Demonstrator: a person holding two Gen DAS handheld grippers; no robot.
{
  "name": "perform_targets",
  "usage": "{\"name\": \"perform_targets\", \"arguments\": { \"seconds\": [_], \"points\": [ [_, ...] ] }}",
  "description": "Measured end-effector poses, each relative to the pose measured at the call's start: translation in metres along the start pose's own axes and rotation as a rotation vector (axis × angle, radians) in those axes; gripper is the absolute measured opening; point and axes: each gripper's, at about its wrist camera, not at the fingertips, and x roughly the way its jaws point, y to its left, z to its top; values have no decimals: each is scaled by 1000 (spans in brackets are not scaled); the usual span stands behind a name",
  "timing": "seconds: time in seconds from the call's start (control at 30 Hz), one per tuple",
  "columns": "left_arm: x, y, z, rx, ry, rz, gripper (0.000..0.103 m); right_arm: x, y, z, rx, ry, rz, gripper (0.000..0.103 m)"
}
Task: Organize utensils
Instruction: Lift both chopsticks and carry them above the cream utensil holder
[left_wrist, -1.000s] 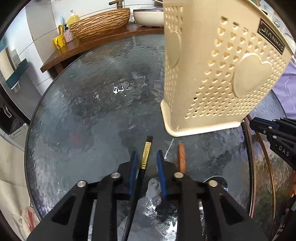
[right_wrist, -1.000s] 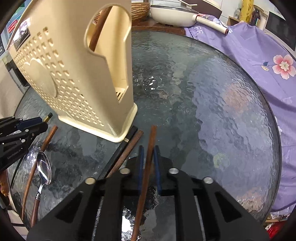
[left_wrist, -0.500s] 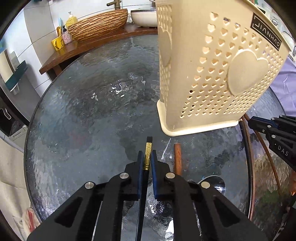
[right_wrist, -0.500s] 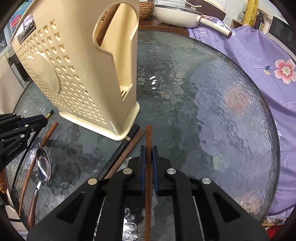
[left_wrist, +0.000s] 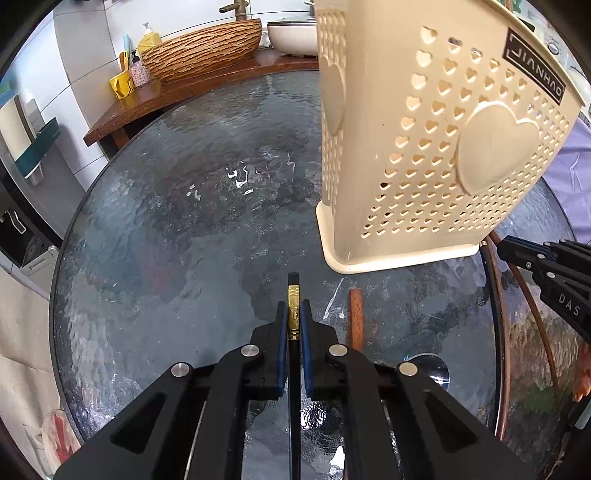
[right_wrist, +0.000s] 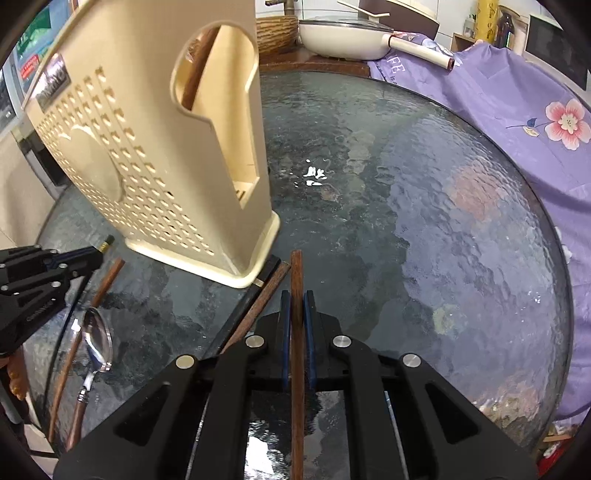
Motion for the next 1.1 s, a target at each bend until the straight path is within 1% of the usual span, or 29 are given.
{"name": "perform_targets", "arguments": {
  "seconds": [0.17, 0.4, 0.57, 0.73, 0.9, 1.03, 1.1],
  "points": [
    [-4, 6, 1, -19, -14, -7, 7, -7, -3, -1, 15, -22, 15, 7],
    [-32, 13, 2, -43, -88, -38, 7, -31, -15, -8, 69, -84, 43, 7],
    [-58, 15, 2, -64, -161, -63, 7, -62, -24, -13, 105, -168, 86, 7],
    [-80, 14, 2, -73, -217, -81, 7, -95, -28, -17, 136, -254, 163, 7],
    [-109, 18, 3, -92, -289, -107, 7, -129, -19, -17, 101, -338, 195, 7],
    [-130, 21, 1, -113, -345, -118, 7, -161, -3, -22, 41, -416, 200, 7],
    [-139, 23, 0, -124, -371, -125, 7, -171, 2, -23, 24, -435, 201, 7]
  ]
}}
